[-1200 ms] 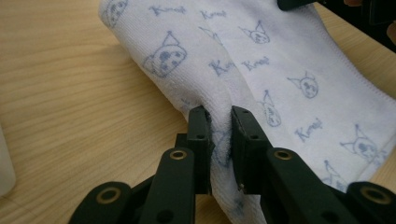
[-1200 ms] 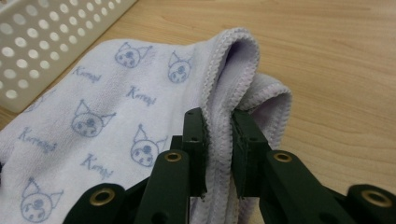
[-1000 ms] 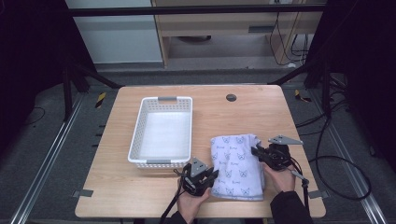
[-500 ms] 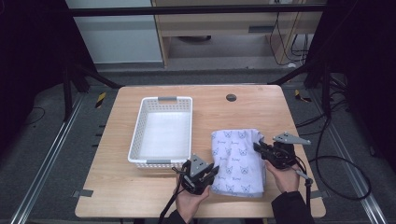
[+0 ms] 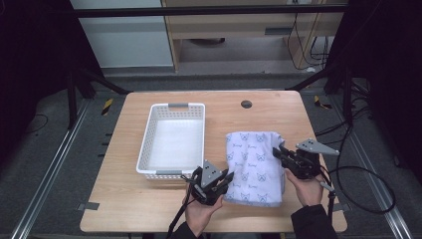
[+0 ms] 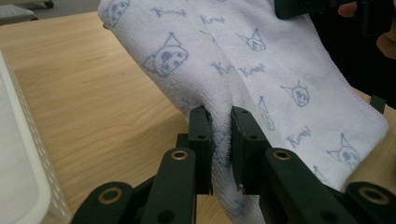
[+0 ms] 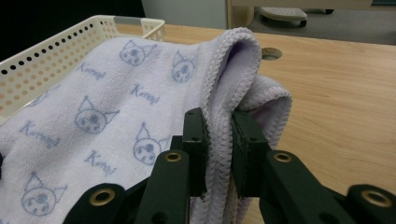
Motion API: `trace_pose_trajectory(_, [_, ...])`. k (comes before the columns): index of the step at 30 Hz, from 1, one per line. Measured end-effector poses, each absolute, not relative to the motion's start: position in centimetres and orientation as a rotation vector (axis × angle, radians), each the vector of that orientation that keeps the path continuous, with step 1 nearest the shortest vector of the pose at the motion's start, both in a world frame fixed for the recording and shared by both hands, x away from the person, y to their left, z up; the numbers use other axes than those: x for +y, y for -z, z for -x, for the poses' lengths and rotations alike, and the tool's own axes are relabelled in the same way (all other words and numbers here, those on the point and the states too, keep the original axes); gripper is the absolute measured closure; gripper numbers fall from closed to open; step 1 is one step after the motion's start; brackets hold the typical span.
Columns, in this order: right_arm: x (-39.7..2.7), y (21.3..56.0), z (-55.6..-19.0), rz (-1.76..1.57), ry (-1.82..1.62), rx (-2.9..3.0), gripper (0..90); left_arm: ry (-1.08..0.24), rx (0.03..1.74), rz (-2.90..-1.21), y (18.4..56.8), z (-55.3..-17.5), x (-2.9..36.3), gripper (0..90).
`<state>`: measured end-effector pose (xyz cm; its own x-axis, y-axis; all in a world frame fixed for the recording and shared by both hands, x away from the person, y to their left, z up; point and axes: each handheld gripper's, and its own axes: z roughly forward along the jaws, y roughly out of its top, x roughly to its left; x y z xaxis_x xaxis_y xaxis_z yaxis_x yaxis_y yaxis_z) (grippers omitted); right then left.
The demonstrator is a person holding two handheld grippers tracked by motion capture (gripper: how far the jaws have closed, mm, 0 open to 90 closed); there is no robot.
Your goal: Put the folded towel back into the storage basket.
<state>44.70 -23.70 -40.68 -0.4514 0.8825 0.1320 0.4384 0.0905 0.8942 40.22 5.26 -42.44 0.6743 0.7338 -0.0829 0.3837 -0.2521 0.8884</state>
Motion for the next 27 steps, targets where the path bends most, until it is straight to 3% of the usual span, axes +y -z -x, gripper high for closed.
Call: trace_pose_trajectory(27, [-21.1, 36.9, -44.9, -1.175, -1.419, 1.849, 77.7, -0.528, 0.858, -1.816, 38.1, -40.6, 8.2, 79.0])
